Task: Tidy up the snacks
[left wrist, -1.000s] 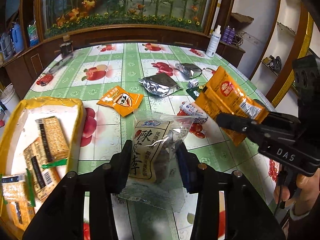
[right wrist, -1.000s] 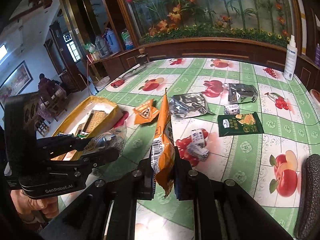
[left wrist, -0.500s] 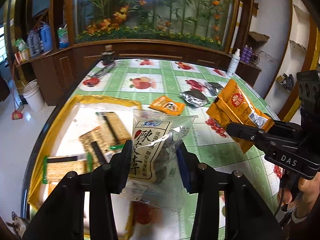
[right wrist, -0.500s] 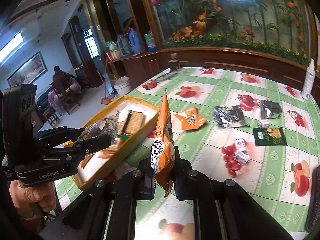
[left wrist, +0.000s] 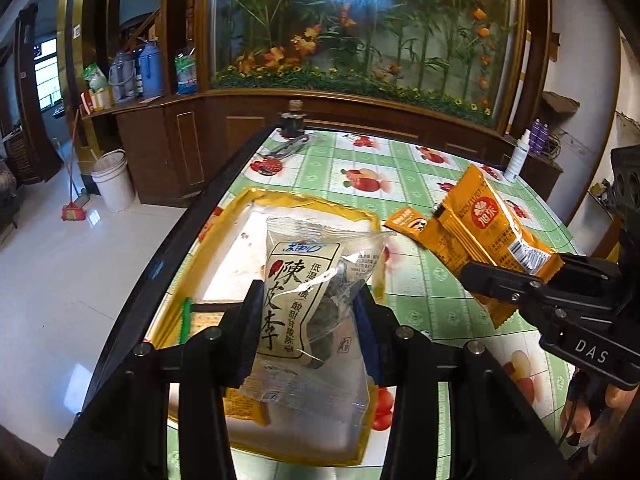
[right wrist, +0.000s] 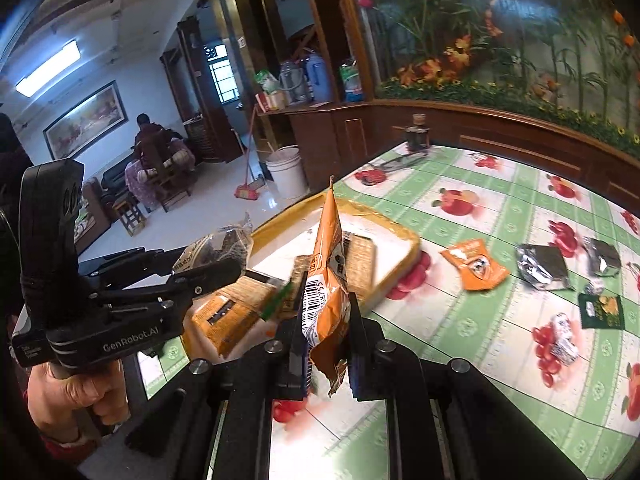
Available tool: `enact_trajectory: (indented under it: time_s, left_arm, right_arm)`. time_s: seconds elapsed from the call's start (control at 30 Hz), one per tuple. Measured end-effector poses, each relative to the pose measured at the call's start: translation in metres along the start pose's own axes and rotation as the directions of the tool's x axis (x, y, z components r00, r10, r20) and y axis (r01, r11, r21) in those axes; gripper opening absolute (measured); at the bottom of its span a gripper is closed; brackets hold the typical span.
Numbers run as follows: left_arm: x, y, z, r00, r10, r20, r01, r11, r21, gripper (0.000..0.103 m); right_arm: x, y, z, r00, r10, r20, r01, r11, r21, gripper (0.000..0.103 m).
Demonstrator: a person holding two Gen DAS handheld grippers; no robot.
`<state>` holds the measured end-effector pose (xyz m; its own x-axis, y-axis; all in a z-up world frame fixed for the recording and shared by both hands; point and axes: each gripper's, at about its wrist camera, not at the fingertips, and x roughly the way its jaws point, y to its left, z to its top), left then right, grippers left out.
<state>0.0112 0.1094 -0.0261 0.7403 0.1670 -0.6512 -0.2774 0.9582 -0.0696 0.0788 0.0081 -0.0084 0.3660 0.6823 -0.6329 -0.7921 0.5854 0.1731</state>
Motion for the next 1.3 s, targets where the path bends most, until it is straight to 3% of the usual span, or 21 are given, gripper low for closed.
enact_trajectory:
  time_s: [0.27, 0.57, 1.3]
  left_arm:
    - [0.003, 0.029, -0.003, 0.999, 0.042, -0.001, -0.042, 0.998, -0.044, 0.041]
    - [0.012, 0.052, -0.008, 0.999, 0.05, -0.019, -0.051, 0.995, -0.08, 0.041]
    - [0.046, 0.05, -0.011, 0.994, 0.069, -0.084, -0.074, 0.995, -0.06, 0.041]
  right_arm:
    - [0.041, 0.026, 0.011, 0.999, 0.032, -0.033, -0.032, 0.999, -0.024, 0.013]
    - [0.074, 0.024, 0.015, 0.998, 0.014, -0.065, -0.015, 1.0, -0.006, 0.013]
    - [0.121, 0.012, 0.015, 0.994, 0.003, -0.111, -0.003, 1.0, 0.002, 0.013]
